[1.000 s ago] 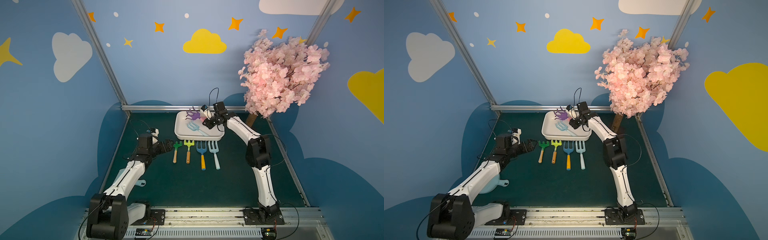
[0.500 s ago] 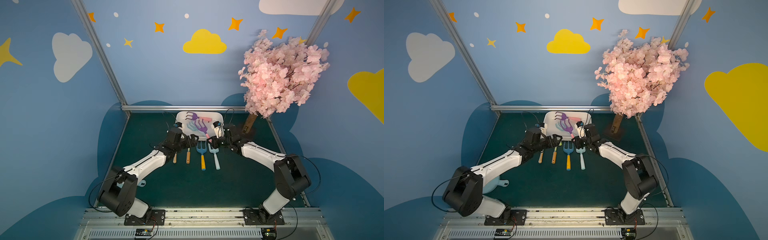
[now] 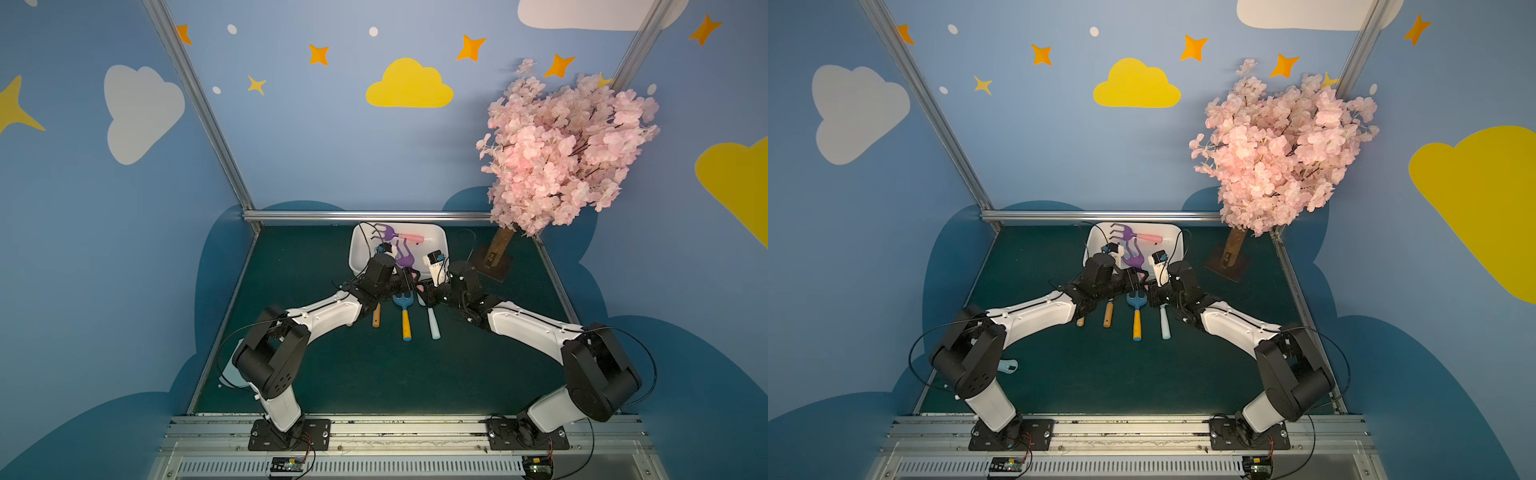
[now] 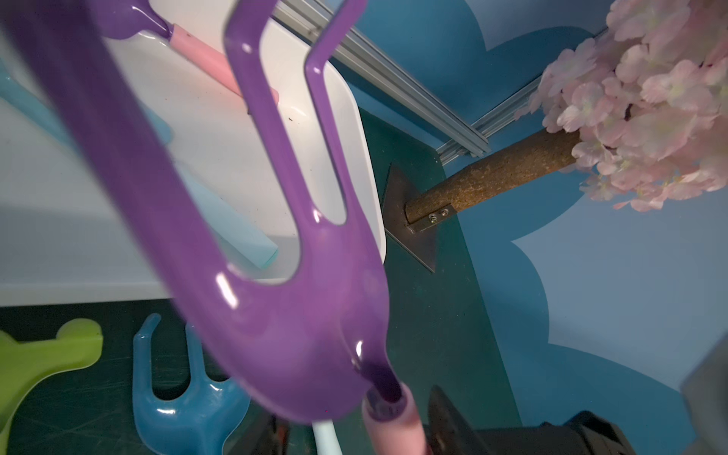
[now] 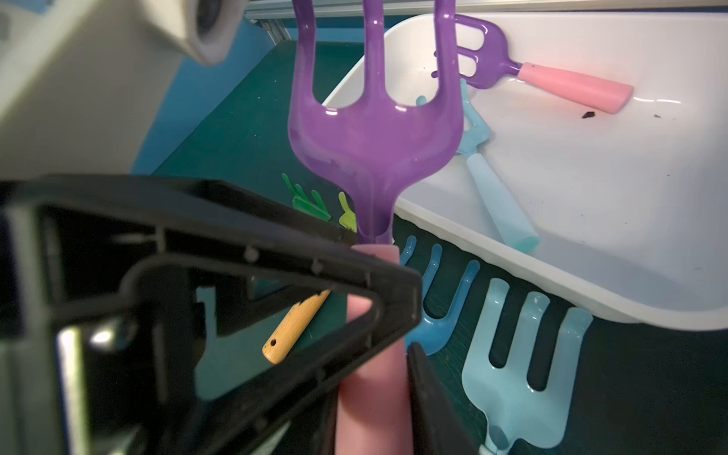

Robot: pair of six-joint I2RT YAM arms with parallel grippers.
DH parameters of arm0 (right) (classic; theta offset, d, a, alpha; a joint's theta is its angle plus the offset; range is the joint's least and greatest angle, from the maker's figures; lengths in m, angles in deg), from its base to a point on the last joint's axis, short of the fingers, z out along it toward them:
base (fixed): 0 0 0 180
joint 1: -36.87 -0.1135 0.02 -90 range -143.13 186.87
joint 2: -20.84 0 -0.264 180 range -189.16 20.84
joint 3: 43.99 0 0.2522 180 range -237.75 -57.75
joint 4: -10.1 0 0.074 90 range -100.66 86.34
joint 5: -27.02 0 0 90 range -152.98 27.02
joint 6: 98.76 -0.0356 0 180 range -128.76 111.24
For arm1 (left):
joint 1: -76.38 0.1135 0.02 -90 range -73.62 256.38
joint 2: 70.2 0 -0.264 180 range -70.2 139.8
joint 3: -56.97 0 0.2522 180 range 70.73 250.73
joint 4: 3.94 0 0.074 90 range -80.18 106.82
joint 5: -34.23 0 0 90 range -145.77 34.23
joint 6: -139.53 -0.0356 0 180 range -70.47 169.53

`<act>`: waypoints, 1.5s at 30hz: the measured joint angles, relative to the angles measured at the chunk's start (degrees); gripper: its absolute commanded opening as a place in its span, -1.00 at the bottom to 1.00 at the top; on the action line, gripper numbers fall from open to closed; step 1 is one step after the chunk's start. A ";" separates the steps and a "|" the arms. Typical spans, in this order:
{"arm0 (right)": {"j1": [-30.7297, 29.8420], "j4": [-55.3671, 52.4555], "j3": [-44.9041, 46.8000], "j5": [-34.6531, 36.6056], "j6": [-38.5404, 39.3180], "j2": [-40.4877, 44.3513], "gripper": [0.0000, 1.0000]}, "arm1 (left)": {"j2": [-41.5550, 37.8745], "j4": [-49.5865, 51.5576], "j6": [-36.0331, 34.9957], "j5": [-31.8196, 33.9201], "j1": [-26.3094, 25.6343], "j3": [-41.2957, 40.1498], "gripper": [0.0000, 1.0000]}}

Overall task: Take the hand rake out of the storage box
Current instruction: Pick up the rake from the storage box, then place the rake at the center of the board.

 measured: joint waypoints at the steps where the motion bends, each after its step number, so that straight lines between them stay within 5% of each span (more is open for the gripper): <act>1: -0.09 0.09 0.04 0.37 -0.39 0.00 -1.00 | 0.04 0.13 0.15 0.13 -0.15 0.33 -0.28; 6: -0.79 0.24 0.04 1.62 -1.49 -0.02 -0.95 | 0.04 0.52 0.37 0.00 -0.57 1.33 -0.54; 18: -0.50 0.48 0.72 -10.84 -2.45 3.04 -0.15 | -7.06 7.85 -2.29 -8.66 2.62 -0.20 -0.63; 20: -0.63 0.46 0.85 -13.92 -2.45 5.77 0.12 | -10.32 9.94 -3.45 -10.88 4.66 -2.58 -0.63; 22: -0.66 0.28 0.85 -17.22 -2.27 8.57 0.75 | -14.58 13.46 -4.90 -12.90 7.43 -5.90 -0.61; 26: -0.66 -2.47 0.98 -20.68 -0.02 14.58 0.83 | -24.30 26.49 -9.55 -14.23 11.74 -11.10 -0.57; 33: 1.92 -5.35 7.85 -14.16 3.02 26.51 0.86 | -38.29 41.22 -12.44 -17.86 11.23 -23.41 -0.53; 45: 5.75 -11.37 9.62 -7.13 5.05 29.35 0.86 | -38.01 42.18 -8.09 -16.44 7.91 -34.14 -0.62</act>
